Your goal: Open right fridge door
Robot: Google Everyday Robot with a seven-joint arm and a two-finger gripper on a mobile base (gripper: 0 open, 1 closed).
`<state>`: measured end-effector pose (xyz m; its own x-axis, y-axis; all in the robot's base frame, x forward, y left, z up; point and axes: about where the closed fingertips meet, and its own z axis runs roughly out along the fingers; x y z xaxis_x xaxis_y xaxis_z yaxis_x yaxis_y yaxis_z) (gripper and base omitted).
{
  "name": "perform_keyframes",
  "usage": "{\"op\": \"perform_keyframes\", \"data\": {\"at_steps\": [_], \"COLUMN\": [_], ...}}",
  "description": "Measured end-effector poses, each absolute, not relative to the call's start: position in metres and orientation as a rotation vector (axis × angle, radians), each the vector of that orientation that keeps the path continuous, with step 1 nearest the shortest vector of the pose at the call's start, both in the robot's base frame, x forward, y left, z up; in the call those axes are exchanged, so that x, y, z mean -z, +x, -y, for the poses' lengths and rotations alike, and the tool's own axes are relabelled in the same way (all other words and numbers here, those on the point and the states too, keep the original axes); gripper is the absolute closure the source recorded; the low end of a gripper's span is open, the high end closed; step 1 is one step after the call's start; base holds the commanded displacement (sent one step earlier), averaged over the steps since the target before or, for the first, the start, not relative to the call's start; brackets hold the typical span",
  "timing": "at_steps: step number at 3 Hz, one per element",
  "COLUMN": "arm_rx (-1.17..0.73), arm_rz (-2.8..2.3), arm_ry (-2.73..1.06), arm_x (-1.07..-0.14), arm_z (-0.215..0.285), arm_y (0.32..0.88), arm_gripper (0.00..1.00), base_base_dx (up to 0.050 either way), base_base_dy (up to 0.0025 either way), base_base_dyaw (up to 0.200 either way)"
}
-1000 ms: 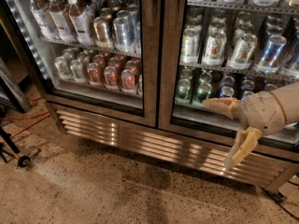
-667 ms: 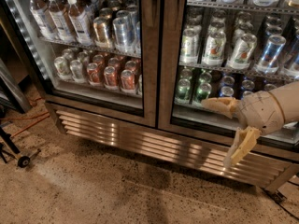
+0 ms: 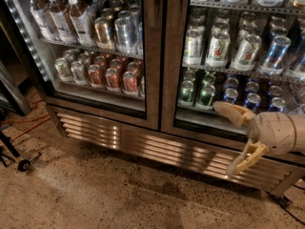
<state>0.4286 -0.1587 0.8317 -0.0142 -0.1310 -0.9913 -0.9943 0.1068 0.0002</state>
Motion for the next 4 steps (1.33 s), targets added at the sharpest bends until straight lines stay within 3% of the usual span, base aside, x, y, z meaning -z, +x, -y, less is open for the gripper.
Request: {"op": "perform_keyframes", "data": {"at_steps": [4], "arm_rx": [-1.088], "arm_rz": [-1.233], "arm_ry": [-1.152], "arm_x": [-0.870], "arm_z": [0.146], "arm_y": [0.415], "arm_gripper": [0.00], "base_base_dx": [0.000], "base_base_dy": [0.00000], "base_base_dyaw": [0.000]}}
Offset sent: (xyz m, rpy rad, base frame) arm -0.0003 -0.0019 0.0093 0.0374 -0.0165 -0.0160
